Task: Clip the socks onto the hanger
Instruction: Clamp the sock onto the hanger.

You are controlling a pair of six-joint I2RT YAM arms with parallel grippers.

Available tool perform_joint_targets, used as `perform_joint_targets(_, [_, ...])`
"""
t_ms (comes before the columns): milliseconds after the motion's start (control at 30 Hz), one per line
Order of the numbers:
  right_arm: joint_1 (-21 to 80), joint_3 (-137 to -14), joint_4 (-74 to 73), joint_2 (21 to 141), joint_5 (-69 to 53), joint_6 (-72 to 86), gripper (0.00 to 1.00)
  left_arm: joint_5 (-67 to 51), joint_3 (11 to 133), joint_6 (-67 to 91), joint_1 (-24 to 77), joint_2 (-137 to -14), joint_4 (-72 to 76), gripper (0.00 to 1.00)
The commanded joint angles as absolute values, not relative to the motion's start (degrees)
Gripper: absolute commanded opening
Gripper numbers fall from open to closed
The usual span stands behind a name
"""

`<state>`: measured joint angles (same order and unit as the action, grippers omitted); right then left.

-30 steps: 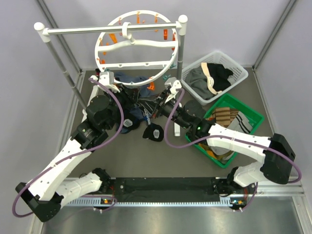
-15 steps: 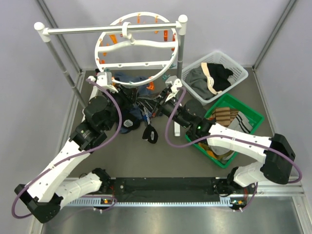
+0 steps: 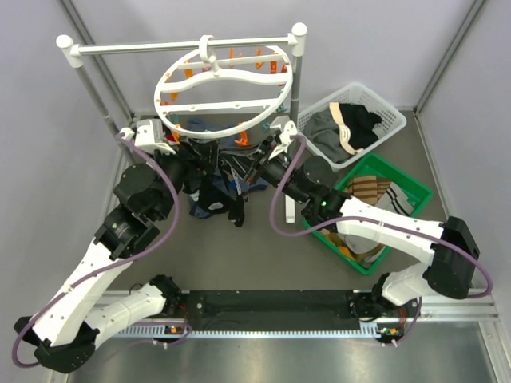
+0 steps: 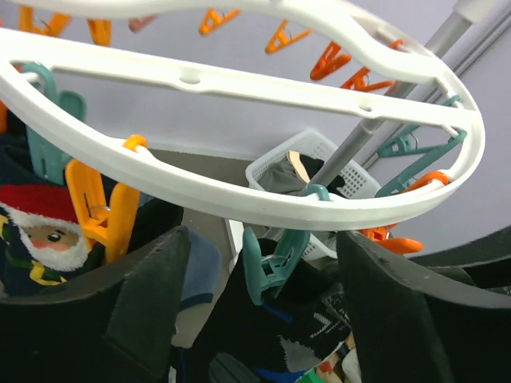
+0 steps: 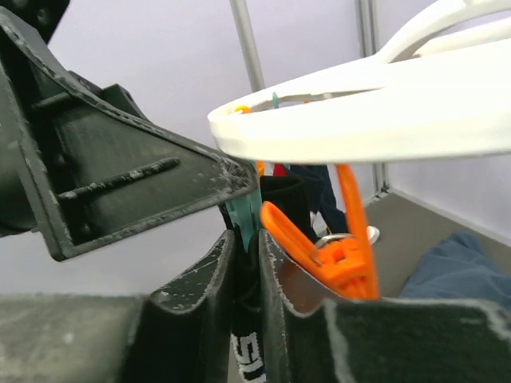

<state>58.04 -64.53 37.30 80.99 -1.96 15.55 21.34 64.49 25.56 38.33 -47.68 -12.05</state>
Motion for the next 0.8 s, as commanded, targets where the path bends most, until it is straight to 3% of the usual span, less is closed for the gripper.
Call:
perform_joint_targets(0, [59.1, -68.2, 39.6, 81.3, -4.3, 16.4, 0.23, 23.3, 68.3, 23.9, 38.4, -45.5, -14.0, 0.81])
perform_joint_targets(33, [59.0, -68.2, 39.4, 81.0, -4.5, 16.5, 0.30, 23.2, 68.5, 23.6, 38.4, -45.3, -14.4, 0.82])
perform_joint_targets(200, [59.0, -68.9, 29.2, 77.5, -6.2, 12.8, 0.42, 24.0, 72.8, 20.8, 38.4, -44.3, -22.2, 0.89])
perform_joint_targets(433, [59.0, -68.4, 11.4, 70.1, -8.7, 6.2, 0.66, 21.7, 75.2, 19.2, 38.4, -41.5, -29.0, 0.93])
perform_joint_targets(567, [57.4, -69.8, 2.3, 67.4, -10.6, 4.1, 0.71, 17.5, 74.7, 19.0, 38.4, -40.3, -30.1, 0.94])
perform_joint_targets(767, [51.0, -63.9, 5.5, 62.8, -15.3, 7.1, 0.71, 9.6, 73.4, 19.2, 38.4, -41.4, -29.1, 0.93])
